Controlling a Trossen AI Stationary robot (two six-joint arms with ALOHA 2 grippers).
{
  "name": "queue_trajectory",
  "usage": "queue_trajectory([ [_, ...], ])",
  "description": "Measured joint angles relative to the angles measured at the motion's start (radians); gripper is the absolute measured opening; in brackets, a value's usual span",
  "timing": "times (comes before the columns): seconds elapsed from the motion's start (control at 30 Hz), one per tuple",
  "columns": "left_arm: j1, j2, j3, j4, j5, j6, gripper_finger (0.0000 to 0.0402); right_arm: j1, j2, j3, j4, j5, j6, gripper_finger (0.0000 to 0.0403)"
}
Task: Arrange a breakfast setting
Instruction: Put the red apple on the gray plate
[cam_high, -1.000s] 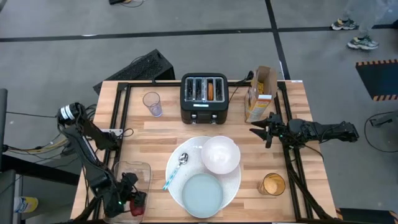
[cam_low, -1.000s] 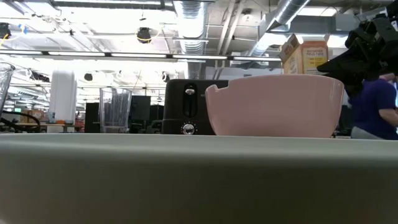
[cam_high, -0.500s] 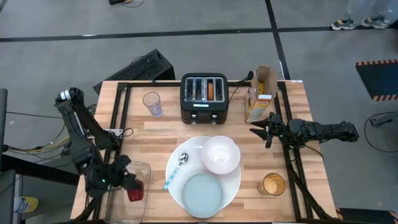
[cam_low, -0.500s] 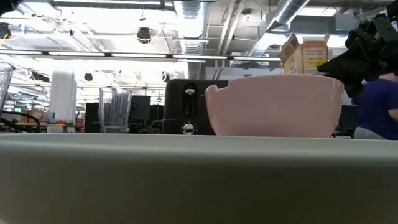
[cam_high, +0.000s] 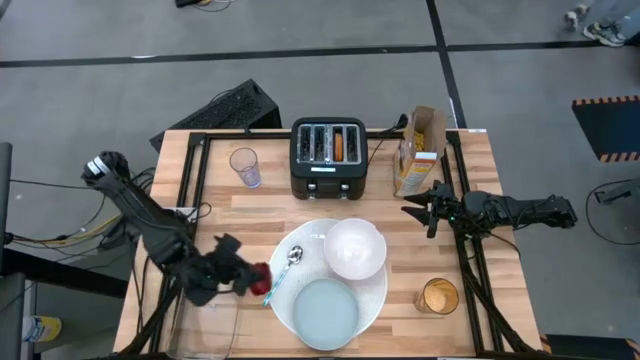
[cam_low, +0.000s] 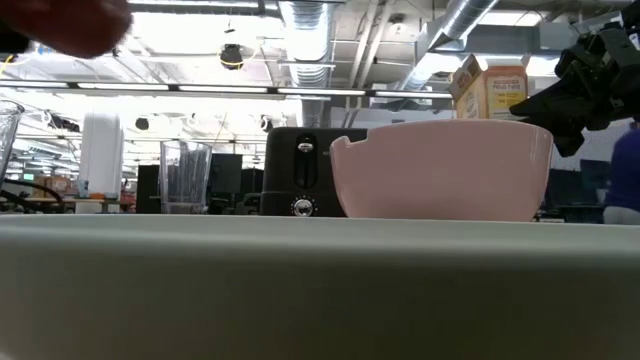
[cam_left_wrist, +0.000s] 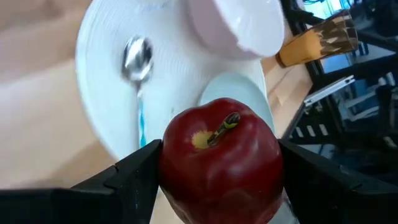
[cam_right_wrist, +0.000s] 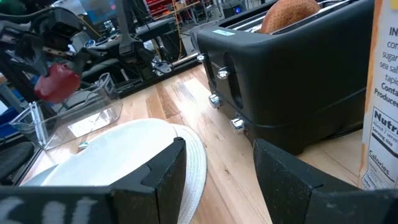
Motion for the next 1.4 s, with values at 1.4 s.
queue_trajectory([
  [1.4,0.207,0.415,0.002,0.746,0.161,1.215,0.0296,0.0,0.0,0.0,0.0,0.0,0.0,0.0208],
])
